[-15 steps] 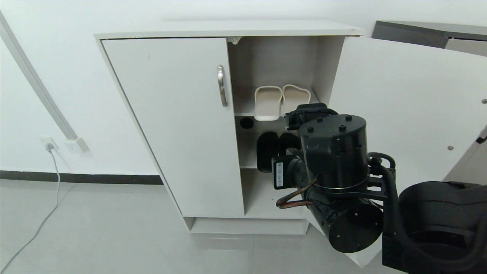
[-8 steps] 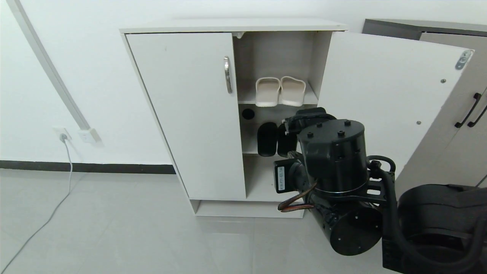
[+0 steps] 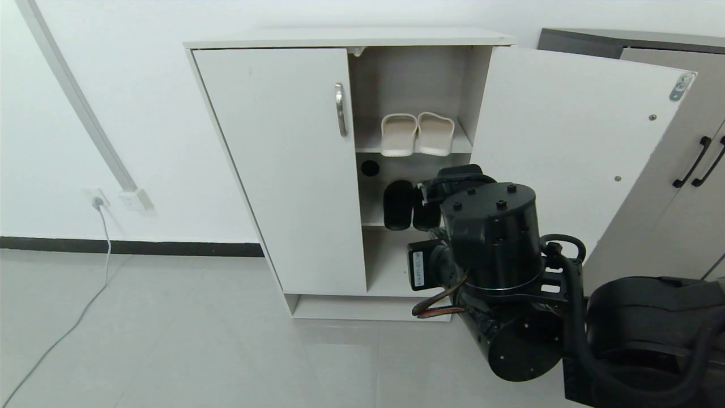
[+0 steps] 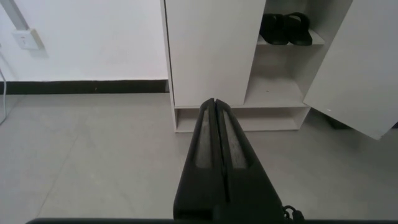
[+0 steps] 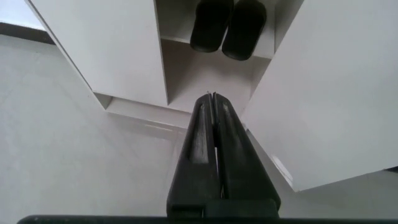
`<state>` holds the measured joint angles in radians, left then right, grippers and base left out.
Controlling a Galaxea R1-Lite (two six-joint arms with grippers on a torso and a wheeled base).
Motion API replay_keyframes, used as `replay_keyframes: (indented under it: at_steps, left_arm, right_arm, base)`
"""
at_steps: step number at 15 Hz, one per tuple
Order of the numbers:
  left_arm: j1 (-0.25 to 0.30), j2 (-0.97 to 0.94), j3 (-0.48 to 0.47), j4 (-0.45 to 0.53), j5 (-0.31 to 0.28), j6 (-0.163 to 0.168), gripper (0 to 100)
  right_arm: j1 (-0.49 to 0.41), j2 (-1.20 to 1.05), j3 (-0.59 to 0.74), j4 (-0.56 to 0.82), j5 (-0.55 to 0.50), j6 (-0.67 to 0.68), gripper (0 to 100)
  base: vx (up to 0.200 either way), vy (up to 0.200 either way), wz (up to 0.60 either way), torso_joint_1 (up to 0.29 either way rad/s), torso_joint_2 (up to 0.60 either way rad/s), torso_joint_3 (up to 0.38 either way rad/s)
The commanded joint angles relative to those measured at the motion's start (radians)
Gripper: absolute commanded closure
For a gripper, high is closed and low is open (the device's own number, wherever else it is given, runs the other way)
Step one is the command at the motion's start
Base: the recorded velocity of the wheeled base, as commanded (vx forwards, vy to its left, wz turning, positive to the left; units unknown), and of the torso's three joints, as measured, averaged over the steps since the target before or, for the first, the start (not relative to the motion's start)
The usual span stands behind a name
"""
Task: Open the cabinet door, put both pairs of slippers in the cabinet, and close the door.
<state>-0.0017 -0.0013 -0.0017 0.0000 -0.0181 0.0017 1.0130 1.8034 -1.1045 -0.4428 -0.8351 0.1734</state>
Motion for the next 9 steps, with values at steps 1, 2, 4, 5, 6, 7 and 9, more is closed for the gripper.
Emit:
replay_keyframes:
  at_steps: [1,2,4,5,6,7,9]
  left_arm:
    - [0.0,0.001,0.0,0.0,0.0,0.0,100]
    - [0.0,0.001,0.0,0.0,0.0,0.0,100]
    - [0.0,0.001,0.0,0.0,0.0,0.0,100]
    - [0.0,0.001,0.0,0.0,0.0,0.0,100]
    - [0.0,0.001,0.0,0.0,0.0,-0.002,100]
    - [0.0,0.001,0.0,0.0,0.0,-0.002,100]
    - [0.0,0.001,0.0,0.0,0.0,-0.002,100]
  right_arm:
    - [-0.001,0.004,0.003,-0.001,0.001,0.0,100]
    - [-0.001,0.004,0.003,-0.001,0.001,-0.002,100]
    - [-0.001,0.008,0.005,-0.001,0.001,-0.002,100]
    - [-0.001,0.008,0.005,-0.001,0.001,-0.002,100]
    - [-0.001,0.01,0.005,-0.001,0.001,-0.002,100]
    - [-0.001,0.01,0.005,-0.001,0.001,-0.002,100]
    - [-0.004,0.01,0.005,-0.001,0.001,-0.003,100]
  base:
    - [0.0,0.0,0.0,0.0,0.0,0.0]
    - [0.0,0.0,0.0,0.0,0.0,0.0]
    - [0.0,0.0,0.0,0.0,0.0,0.0]
    - [0.0,0.0,0.0,0.0,0.0,0.0]
    - [0.0,0.0,0.0,0.0,0.0,0.0]
    - [0.0,0.0,0.0,0.0,0.0,0.0]
    - [0.0,0.0,0.0,0.0,0.0,0.0]
